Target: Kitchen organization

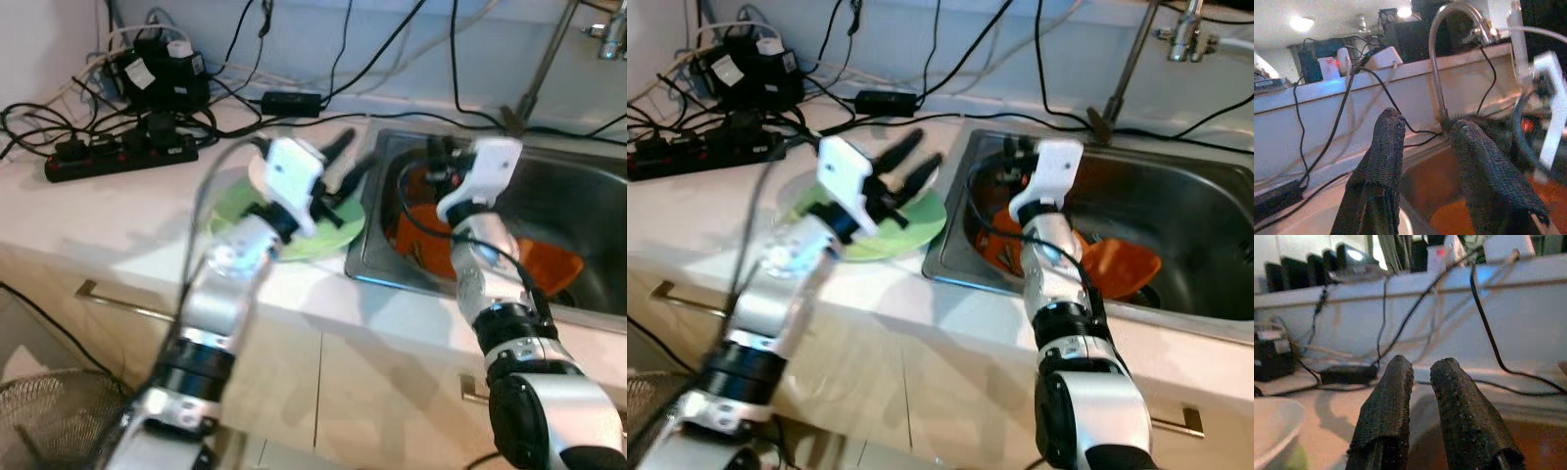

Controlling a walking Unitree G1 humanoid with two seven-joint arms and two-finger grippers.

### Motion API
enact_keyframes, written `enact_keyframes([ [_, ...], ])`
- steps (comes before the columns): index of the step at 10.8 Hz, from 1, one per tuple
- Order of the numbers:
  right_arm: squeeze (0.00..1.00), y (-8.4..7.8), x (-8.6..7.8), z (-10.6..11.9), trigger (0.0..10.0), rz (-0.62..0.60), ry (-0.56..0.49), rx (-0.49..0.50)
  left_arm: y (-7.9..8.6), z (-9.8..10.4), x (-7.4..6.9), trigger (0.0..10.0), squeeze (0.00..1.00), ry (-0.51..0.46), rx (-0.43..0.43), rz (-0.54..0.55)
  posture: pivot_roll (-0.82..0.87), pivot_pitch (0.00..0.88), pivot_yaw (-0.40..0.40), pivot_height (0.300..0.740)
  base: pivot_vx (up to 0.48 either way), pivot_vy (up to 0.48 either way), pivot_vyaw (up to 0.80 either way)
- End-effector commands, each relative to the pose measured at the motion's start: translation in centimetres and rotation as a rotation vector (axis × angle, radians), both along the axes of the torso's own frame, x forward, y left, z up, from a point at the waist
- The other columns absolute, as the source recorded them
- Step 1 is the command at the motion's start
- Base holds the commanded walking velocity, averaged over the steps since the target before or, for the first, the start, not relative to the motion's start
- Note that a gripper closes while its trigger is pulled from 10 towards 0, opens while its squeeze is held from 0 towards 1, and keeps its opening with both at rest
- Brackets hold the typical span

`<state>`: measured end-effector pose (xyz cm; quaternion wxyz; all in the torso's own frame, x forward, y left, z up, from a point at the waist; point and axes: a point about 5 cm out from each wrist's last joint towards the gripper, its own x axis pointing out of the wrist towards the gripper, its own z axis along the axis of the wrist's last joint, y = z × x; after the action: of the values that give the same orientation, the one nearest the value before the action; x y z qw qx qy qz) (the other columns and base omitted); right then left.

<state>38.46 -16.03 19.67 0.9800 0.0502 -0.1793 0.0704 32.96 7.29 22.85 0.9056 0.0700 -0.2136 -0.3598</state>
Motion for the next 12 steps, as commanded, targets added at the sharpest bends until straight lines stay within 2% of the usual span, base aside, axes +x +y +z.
enact_keyframes([
  [1, 0.00, -0.1, -0.2, 0.7, 10.0, 0.012, -0.028, 0.002, 1.2, 0.7, -0.1, 10.0, 0.00, -0.053, 0.156, -0.002, 0.23, 0.000, 0.003, 0.725, 0.000, 0.000, 0.00],
  [3, 0.00, -0.1, -0.4, 0.7, 10.0, 0.015, -0.026, 0.004, 3.7, 0.2, 0.2, 10.0, 0.00, -0.030, 0.335, 0.037, 0.24, 0.000, 0.001, 0.725, 0.000, 0.000, 0.00],
  [4, 0.00, 0.0, -0.4, 0.4, 10.0, 0.017, -0.014, 0.008, 5.2, 0.0, 0.0, 10.0, 0.00, -0.008, 0.403, 0.022, 0.24, 0.000, 0.003, 0.725, 0.000, 0.000, 0.00],
  [5, 0.00, 0.3, -0.5, 0.2, 10.0, 0.021, -0.005, 0.014, 6.6, -0.3, -0.2, 10.0, 0.00, 0.043, 0.452, 0.015, 0.24, 0.000, 0.006, 0.725, 0.000, 0.000, 0.00],
  [6, 0.00, 0.3, -0.6, 0.1, 10.0, 0.024, -0.001, 0.014, 7.2, -0.3, -0.3, 10.0, 0.00, 0.068, 0.455, 0.019, 0.24, 0.000, 0.009, 0.725, 0.000, 0.000, 0.00],
  [7, 0.00, 0.3, -0.7, 0.1, 10.0, 0.022, 0.003, 0.015, 8.2, 0.3, 0.3, 10.0, 0.00, 0.085, 0.336, 0.091, 0.24, 0.000, 0.010, 0.725, 0.000, 0.000, 0.00],
  [8, 0.00, 0.2, -0.7, 0.0, 10.0, 0.016, 0.010, 0.019, 9.3, 1.5, 1.4, 10.0, 0.00, 0.084, 0.104, 0.238, 0.24, 0.000, 0.010, 0.725, 0.000, 0.000, 0.00],
  [9, 0.00, 0.2, -0.7, -0.1, 10.0, 0.014, 0.014, 0.020, 9.8, 1.8, 1.9, 10.0, 0.00, 0.107, -0.014, 0.303, 0.24, 0.000, 0.010, 0.725, 0.000, 0.000, 0.00],
  [10, 0.00, 0.3, -0.8, -0.2, 10.0, 0.017, 0.019, 0.021, 10.8, 1.3, 3.0, 10.0, 0.00, 0.212, -0.177, 0.435, 0.23, 0.000, 0.011, 0.725, 0.000, 0.000, 0.00],
  [11, 0.00, 0.4, -0.8, -0.2, 10.0, 0.017, 0.020, 0.024, 11.0, 0.2, 3.8, 10.0, 1.00, 0.319, -0.249, 0.478, 0.23, 0.000, 0.012, 0.725, 0.000, 0.000, 0.00],
  [12, 0.00, 0.5, -0.8, -0.2, 10.0, 0.019, 0.021, 0.021, 10.2, -0.6, 4.1, 10.0, 1.00, 0.394, -0.255, 0.431, 0.23, 0.000, 0.015, 0.725, 0.000, 0.000, 0.00],
])
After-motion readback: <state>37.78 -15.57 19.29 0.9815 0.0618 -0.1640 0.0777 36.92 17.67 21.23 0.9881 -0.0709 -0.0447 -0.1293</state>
